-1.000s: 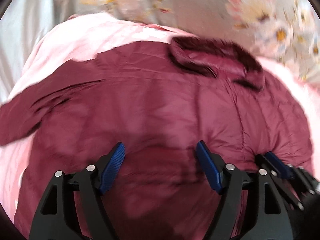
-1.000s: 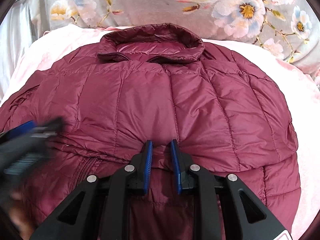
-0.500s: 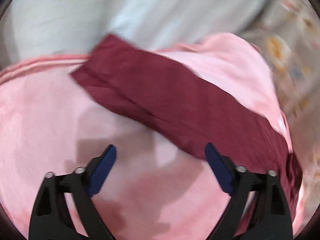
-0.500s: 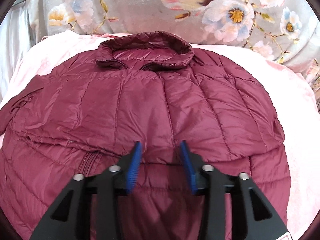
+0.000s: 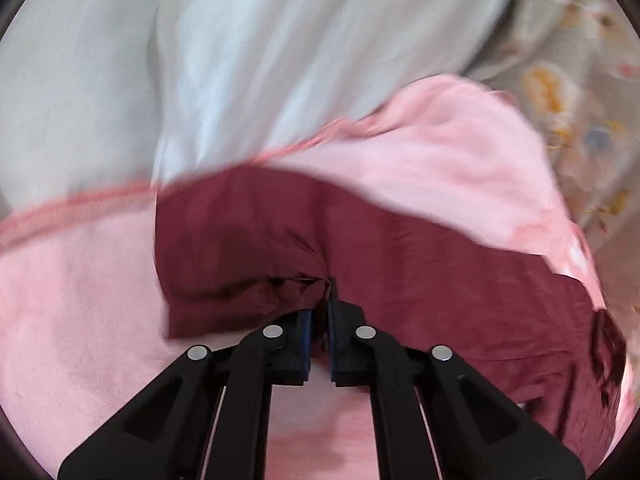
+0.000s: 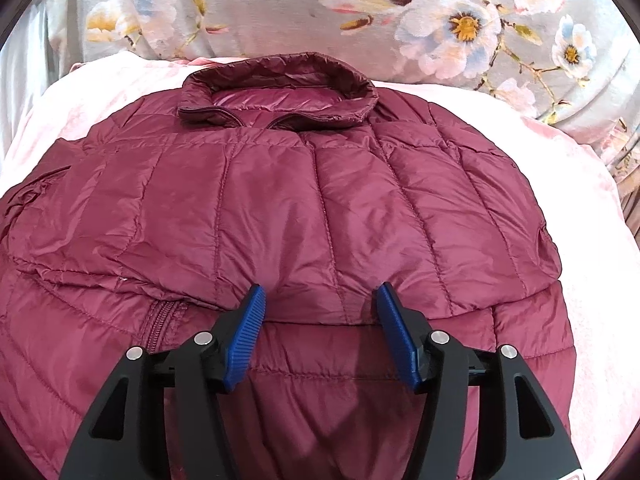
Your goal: Fold large clothes
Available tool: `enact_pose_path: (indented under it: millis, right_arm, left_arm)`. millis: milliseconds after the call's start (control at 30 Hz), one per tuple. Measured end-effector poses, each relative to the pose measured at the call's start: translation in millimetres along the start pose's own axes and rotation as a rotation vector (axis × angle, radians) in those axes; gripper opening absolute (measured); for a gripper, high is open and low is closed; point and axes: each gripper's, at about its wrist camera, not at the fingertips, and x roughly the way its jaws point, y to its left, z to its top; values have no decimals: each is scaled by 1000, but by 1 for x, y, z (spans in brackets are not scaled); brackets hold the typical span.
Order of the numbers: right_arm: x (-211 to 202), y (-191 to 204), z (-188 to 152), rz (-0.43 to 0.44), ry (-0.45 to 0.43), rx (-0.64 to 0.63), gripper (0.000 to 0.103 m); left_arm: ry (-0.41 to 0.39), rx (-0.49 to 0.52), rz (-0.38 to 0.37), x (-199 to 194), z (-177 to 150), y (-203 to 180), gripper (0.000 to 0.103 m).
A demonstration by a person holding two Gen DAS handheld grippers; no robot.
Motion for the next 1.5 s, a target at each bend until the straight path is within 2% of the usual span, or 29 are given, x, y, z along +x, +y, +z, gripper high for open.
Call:
enact_pose_path:
  millis: [67, 133, 167, 233, 333, 433, 467, 500, 533, 567, 600, 633, 700, 767, 867, 1000, 1100, 1233, 1267, 1300, 1333, 1367, 1400, 1500]
  right_arm:
    - [0, 1, 0, -6, -2, -3, 58]
    - [0, 1, 0, -4, -3, 0, 58]
    - [0, 0, 0, 1, -3, 4, 58]
    - [-2, -2, 0, 15, -10, 18, 58]
    - [-12, -12, -1, 62, -50, 66, 59]
    - [-28, -26, -5, 122, -69, 124, 60]
    - [-32, -32, -7, 136, -69, 138, 61]
    - [-37, -38, -10, 146, -70, 152, 63]
    - [-42, -46, -14, 153, -72, 161, 64]
    - [-46, -52, -17, 155, -74, 165, 64]
    - [-48, -57, -19, 153, -75, 165, 64]
    - [-50, -62, -21, 149, -75, 165, 65]
    - [-53, -72, -24, 151, -68, 168, 66]
    - [-53, -77, -24, 178, -53, 183, 67]
    - [-51, -79, -14, 284, -26, 231, 67]
    - [-33, -66, 6, 424, 26, 287, 68]
    - [-14, -56, 18, 435, 54, 327, 68]
    - [12, -49, 31, 363, 96, 384, 68]
    - [19, -48, 33, 362, 106, 396, 61]
    - [25, -43, 36, 384, 119, 385, 47]
    - [28, -38, 40, 399, 136, 357, 6]
    - [24, -34, 46, 397, 130, 328, 4]
    - [15, -38, 52, 384, 87, 323, 4]
    - [-34, -59, 75, 284, -113, 286, 3]
  left_arm:
    - [-63, 79, -65, -27, 2, -42, 3]
    - [-93, 144, -140, -47, 1, -79, 3]
    - [-110, 205, -204, -65, -4, -112, 3]
    - [-123, 289, -286, -86, -17, -158, 3]
    - [-108, 435, -415, -115, -55, -236, 4]
    - [-23, 579, -497, -121, -116, -304, 9]
    - [1, 608, -513, -120, -132, -316, 13]
    - [32, 644, -521, -119, -154, -330, 28]
    - [52, 665, -529, -118, -169, -336, 49]
    - [64, 674, -541, -117, -184, -340, 59]
    - [58, 669, -553, -114, -192, -342, 72]
    - [48, 664, -564, -115, -200, -340, 79]
    - [58, 661, -582, -113, -204, -333, 83]
    - [84, 640, -599, -116, -201, -319, 84]
    - [134, 536, -637, -109, -179, -292, 87]
    - [139, 404, -587, -94, -145, -243, 87]
    - [158, 315, -533, -72, -125, -211, 87]
    - [229, 204, -503, -41, -114, -180, 87]
    - [246, 187, -497, -34, -114, -175, 87]
    - [262, 174, -489, -28, -114, -170, 86]
    - [271, 170, -482, -23, -114, -168, 86]
    - [275, 167, -480, -21, -114, -167, 85]
    - [281, 161, -487, -19, -112, -165, 85]
    - [303, 112, -538, -17, -101, -160, 85]
